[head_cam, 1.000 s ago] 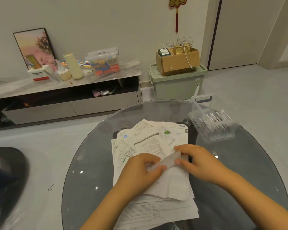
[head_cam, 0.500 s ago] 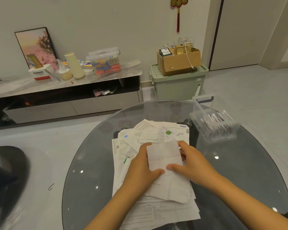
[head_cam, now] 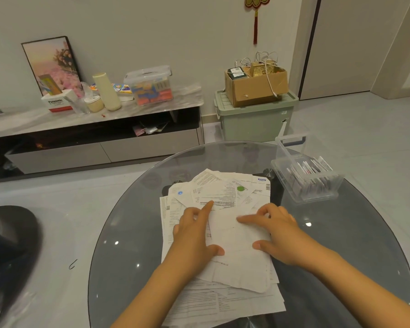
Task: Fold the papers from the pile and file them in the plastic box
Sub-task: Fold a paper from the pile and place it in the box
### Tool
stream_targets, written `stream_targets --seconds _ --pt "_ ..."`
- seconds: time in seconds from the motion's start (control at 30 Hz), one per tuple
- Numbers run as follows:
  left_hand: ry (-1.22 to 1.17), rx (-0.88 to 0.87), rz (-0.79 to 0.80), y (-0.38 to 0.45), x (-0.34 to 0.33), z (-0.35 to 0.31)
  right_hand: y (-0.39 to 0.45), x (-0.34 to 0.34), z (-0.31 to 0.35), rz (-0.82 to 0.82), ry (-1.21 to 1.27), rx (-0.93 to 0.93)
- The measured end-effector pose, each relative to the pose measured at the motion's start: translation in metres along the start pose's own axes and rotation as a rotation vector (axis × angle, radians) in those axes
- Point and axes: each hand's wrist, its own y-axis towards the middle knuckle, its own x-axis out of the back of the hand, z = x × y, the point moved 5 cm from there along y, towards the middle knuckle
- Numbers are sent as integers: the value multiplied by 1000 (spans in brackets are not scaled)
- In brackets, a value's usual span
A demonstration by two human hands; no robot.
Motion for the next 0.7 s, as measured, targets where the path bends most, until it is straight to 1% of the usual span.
stream_targets --seconds 0.03,0.1,0.2,0.33,0.43,0.53,0.6,0.7 --pt "41 -24 -13 -1 1 -1 -1 0 0 -8 -52 31" --pt "134 -126 -27 -4 1 -5 -2 -1 1 4 -124 100" --pt "210 -236 21 -7 -3 -12 -3 -1 1 67 -115 136" --pt "274 -337 21 -6 -2 -19 -2 0 4 40 -148 186" --pt "217 -367 21 -7 2 -19 -3 3 5 -14 -113 228" --pt "123 -373 -25 -9 7 -20 -4 9 8 -107 -50 239" --pt "28 -321 -60 -6 9 -20 -5 13 8 -156 16 196" --pt "-113 -236 -81 -3 10 -16 -5 13 8 -160 93 142"
